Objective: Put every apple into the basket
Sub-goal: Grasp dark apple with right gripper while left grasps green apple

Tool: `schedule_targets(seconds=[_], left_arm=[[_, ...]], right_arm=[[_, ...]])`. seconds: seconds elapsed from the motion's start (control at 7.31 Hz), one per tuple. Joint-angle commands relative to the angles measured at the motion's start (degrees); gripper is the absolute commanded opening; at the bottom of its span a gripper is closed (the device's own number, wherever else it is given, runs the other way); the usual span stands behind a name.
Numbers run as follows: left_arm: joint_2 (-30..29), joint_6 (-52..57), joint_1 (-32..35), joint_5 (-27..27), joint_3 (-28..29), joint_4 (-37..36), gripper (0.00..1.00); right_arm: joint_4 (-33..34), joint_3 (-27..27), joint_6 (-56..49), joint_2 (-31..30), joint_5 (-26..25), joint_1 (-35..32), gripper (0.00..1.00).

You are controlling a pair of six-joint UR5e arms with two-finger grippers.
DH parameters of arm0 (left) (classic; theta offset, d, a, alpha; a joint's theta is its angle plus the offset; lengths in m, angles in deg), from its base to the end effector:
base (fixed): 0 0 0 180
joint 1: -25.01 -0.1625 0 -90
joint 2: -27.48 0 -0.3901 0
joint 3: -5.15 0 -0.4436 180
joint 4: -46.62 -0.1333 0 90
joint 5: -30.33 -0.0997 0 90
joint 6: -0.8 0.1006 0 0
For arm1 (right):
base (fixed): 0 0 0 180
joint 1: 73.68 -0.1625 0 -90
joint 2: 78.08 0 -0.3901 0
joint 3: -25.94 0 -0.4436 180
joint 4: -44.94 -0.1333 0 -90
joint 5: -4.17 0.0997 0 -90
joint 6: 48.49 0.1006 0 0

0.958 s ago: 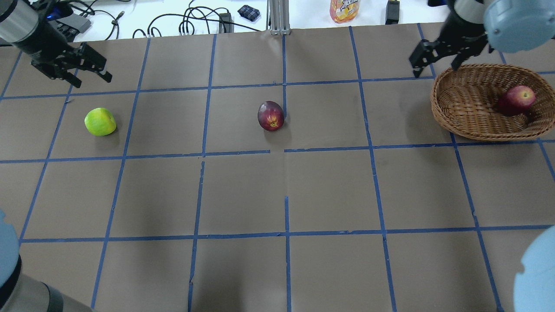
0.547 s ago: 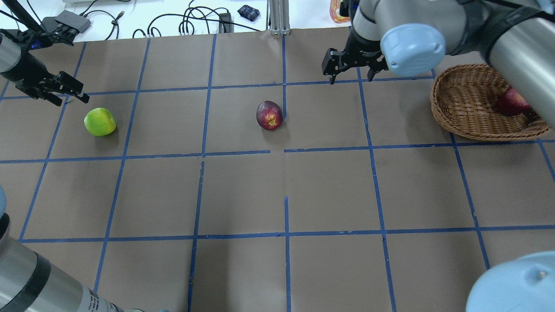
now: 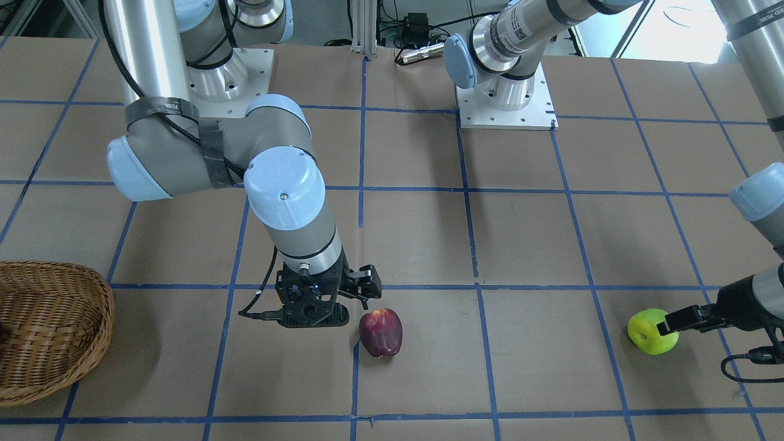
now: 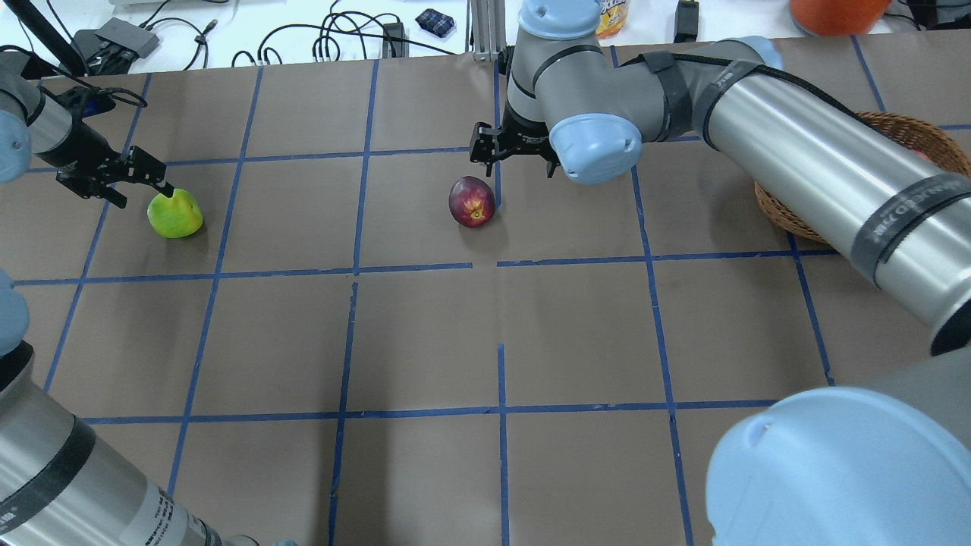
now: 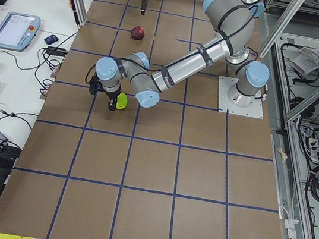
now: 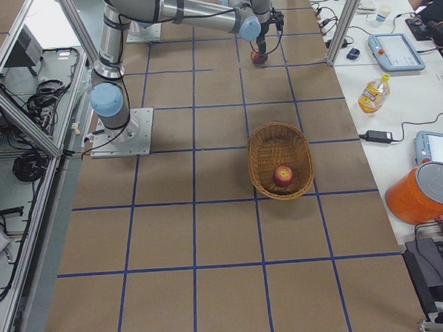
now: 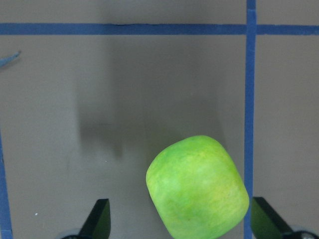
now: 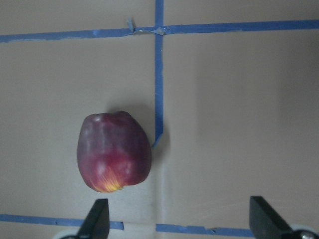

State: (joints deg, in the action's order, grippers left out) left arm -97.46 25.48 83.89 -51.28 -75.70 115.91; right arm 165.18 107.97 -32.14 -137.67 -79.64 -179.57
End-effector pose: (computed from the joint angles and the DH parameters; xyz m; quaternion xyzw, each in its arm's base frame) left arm 0.2420 -0.6872 0.1813 0.0592 -0.9946 -0.0049 0.0853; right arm 0.3357 -0.6529 0.2440 0.0003 0.9962 -0.0503 0.0706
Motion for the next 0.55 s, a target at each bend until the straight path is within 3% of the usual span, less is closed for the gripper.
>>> schedule_targets(seconds=[0.0, 0.41], left_arm=[[-0.6, -4.8, 0.4, 1.0, -0.4, 0.0, 1.0], [-0.9, -5.3, -0.2, 2.1, -4.0, -0.6, 1.0]], right_arm=[[0.6, -4.8, 3.7, 6.1, 0.8, -4.0, 1.0], [0.3, -6.6, 6.0, 10.0, 0.7, -4.3, 1.0]])
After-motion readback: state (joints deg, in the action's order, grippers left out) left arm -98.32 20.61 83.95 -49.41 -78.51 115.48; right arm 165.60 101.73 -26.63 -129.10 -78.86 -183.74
